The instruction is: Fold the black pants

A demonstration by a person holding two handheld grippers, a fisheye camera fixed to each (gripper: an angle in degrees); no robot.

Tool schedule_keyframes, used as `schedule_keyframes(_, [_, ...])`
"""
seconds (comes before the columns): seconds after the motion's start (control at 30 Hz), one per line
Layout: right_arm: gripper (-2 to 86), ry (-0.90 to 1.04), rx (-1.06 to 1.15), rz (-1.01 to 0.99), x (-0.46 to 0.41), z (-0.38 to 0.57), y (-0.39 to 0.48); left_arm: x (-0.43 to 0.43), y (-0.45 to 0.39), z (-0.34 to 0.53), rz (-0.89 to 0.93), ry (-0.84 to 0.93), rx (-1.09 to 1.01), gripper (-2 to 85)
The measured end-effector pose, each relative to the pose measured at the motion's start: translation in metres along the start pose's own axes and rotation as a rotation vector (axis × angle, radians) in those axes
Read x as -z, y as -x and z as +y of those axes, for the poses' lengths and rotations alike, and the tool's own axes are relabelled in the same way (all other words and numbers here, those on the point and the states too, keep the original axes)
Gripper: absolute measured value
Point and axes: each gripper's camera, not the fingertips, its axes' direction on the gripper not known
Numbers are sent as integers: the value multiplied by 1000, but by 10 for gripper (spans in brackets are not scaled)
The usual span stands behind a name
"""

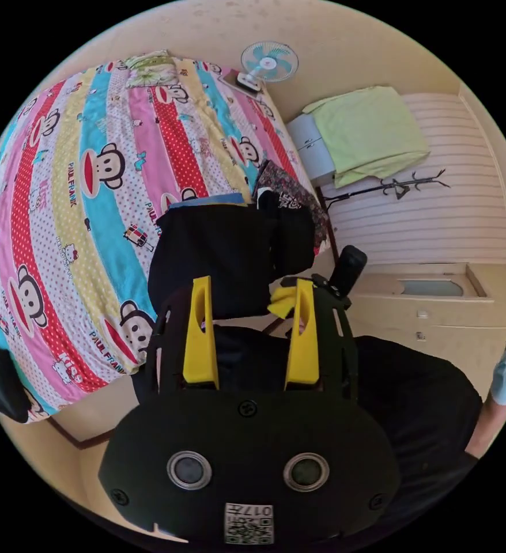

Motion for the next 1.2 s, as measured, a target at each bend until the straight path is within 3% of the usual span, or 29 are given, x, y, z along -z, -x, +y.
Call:
schedule_keyframes(0.07, [12, 17, 58, -55, 2, 4, 8, -49, 9, -26, 17, 165, 52, 171])
schedule_keyframes(0.13, [12, 18, 85, -69, 7, 7, 10, -113, 18, -41, 144, 329, 85, 114])
schedule_keyframes(0.27, [20, 95, 122, 17, 22, 13, 5, -155, 18, -40, 174, 303, 50, 44])
schedule_keyframes(0.33, [27, 85, 106, 0, 40, 14, -3, -152, 21, -44, 324, 218, 13, 38])
schedule_keyframes(0.43, [60, -85, -8, 57, 98, 28, -34, -119, 41, -55, 500, 25, 23, 37])
schedule_keyframes(0.57, [113, -238, -376, 427, 170, 66, -98, -77, 69, -71, 513, -158, 31, 38])
schedule_keyframes(0.63, [122, -188, -535, 515, 181, 77, -130, -62, 105, -72, 550, -315, 149, 46])
schedule_keyframes(0.77, [128, -22, -654, 442, 156, 74, -181, -84, 184, -41, 698, -562, 564, 104])
schedule_keyframes(0.83, [129, 21, -659, 434, 134, 67, -194, -115, 206, -24, 688, -568, 681, 142])
schedule_keyframes(0.93, [126, 44, -643, 427, 102, 50, -211, -150, 213, -14, 569, -475, 694, 157])
schedule_keyframes(1.03, [122, 20, -609, 447, 85, 26, -223, -170, 224, 3, 501, -485, 724, 148])
schedule_keyframes(1.2, [80, 193, -641, 430, 46, 0, -272, -180, 234, 22, 473, -556, 684, 118])
